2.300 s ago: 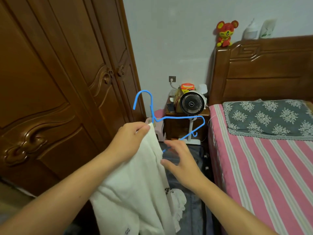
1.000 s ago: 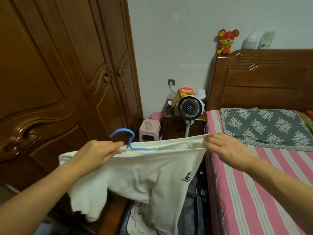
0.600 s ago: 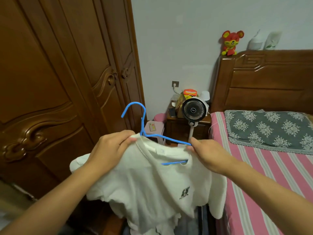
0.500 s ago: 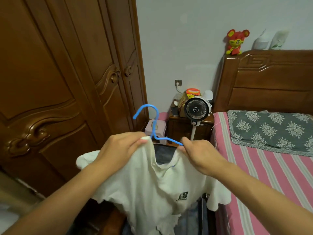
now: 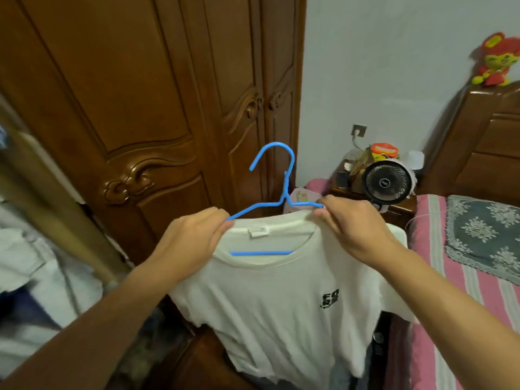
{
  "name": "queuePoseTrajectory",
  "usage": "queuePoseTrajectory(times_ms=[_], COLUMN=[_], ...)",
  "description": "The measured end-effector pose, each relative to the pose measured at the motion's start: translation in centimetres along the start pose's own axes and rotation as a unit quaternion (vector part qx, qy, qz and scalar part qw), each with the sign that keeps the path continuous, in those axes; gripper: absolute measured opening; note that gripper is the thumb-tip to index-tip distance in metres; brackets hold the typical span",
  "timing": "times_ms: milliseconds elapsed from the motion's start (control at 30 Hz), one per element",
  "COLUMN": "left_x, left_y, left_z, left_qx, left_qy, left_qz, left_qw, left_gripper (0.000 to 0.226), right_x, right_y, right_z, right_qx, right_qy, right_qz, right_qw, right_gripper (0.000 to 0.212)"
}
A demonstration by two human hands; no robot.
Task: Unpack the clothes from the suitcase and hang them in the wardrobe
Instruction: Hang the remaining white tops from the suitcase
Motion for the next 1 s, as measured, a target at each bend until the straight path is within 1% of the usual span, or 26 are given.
queuePoseTrajectory(times_ms=[33,100,167,200,233,267,300,367,400,467,533,567,633,667,700,767,833,867,900,933,967,1000], left_x=[0.0,-0.3,-0.7,-0.7,-0.5,-0.3,-0.2,-0.3,-0.6,-1.2,-2.0,-2.3,-2.9,-3.0,-3.0,-2.3,-1.2,-0.8,-0.6,-0.3,-0.1,0.1], left_y=[-0.7,-1.9,-2.5,-3.0,-3.7,-4.7,-6.2,-9.5,-11.1,-13.8,-16.0,-17.0,-18.7,-19.6,-20.4,-21.6,-21.7,-21.4,-20.9,-20.6,-20.7,-21.1], left_z=[-0.4,-1.8,-2.8,-3.1,-3.3,-3.5,-3.7,-4.2,-4.5,-5.1,-6.0,-6.4,-7.7,-8.5,-9.4,-11.7,-13.7,-14.6,-15.6,-16.6,-17.5,-18.3], left_qx=[0.016,0.033,0.054,0.064,0.069,0.073,0.077,0.083,0.082,0.078,0.073,0.077,0.098,0.111,0.125,0.137,0.111,0.077,0.039,0.025,0.041,0.079], left_qy=[0.028,0.095,0.160,0.182,0.193,0.200,0.207,0.219,0.223,0.233,0.239,0.236,0.216,0.210,0.210,0.196,0.160,0.149,0.143,0.146,0.153,0.157], left_qz=[-0.018,-0.048,-0.036,-0.024,-0.019,-0.018,-0.020,-0.026,-0.032,-0.041,-0.057,-0.068,-0.080,-0.082,-0.087,-0.118,-0.159,-0.176,-0.194,-0.209,-0.222,-0.233], left_qw=[0.999,0.994,0.985,0.981,0.979,0.977,0.975,0.972,0.971,0.968,0.967,0.966,0.968,0.968,0.966,0.964,0.968,0.970,0.970,0.967,0.962,0.956], left_gripper=[0.048,0.045,0.036,0.033,0.032,0.032,0.032,0.036,0.038,0.042,0.044,0.045,0.044,0.041,0.038,0.031,0.036,0.039,0.039,0.037,0.035,0.036], right_x=[0.5,0.9,1.6,2.3,3.2,4.3,5.3,6.8,7.3,8.4,10.0,11.2,14.1,15.6,17.4,21.1,24.1,25.4,26.5,27.5,28.4,29.1], right_y=[0.0,0.7,0.7,0.3,-0.4,-1.6,-2.8,-5.5,-6.9,-9.8,-12.7,-13.8,-15.5,-16.2,-16.9,-18.4,-19.8,-20.3,-20.7,-21.0,-21.3,-21.7], right_z=[-0.1,-0.3,-0.2,0.2,0.6,1.0,1.5,2.3,2.7,4.0,5.7,6.6,8.4,9.2,9.7,10.0,9.8,9.7,9.6,9.5,9.3,9.0], right_qx=[0.016,0.006,0.007,0.026,0.052,0.077,0.106,0.197,0.237,0.296,0.369,0.417,0.492,0.508,0.518,0.540,0.567,0.576,0.580,0.582,0.591,0.608], right_qy=[0.011,0.030,0.034,0.023,0.003,-0.026,-0.064,-0.139,-0.171,-0.208,-0.211,-0.199,-0.175,-0.157,-0.132,-0.092,-0.093,-0.104,-0.116,-0.122,-0.124,-0.133], right_qz=[-0.008,-0.011,0.009,0.018,0.023,0.019,0.008,-0.015,-0.029,-0.057,-0.062,-0.059,-0.041,-0.035,-0.032,-0.029,-0.039,-0.053,-0.066,-0.076,-0.075,-0.069], right_qw=[1.000,0.999,0.999,0.999,0.998,0.997,0.992,0.970,0.956,0.931,0.903,0.885,0.852,0.846,0.845,0.836,0.817,0.809,0.804,0.800,0.794,0.780], right_gripper=[0.042,0.048,0.058,0.061,0.059,0.053,0.052,0.070,0.075,0.075,0.068,0.058,0.028,0.016,0.012,0.016,0.025,0.026,0.025,0.021,0.014,0.009])
Point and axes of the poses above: each hand's wrist, its own x-axis towards the middle knuckle, its own z-axis out of the palm, y = z × x, the point moved 3 cm from there along x, towards the middle knuckle, and after that the axes turned 14 degrees about -z, right-handed, at the moved point
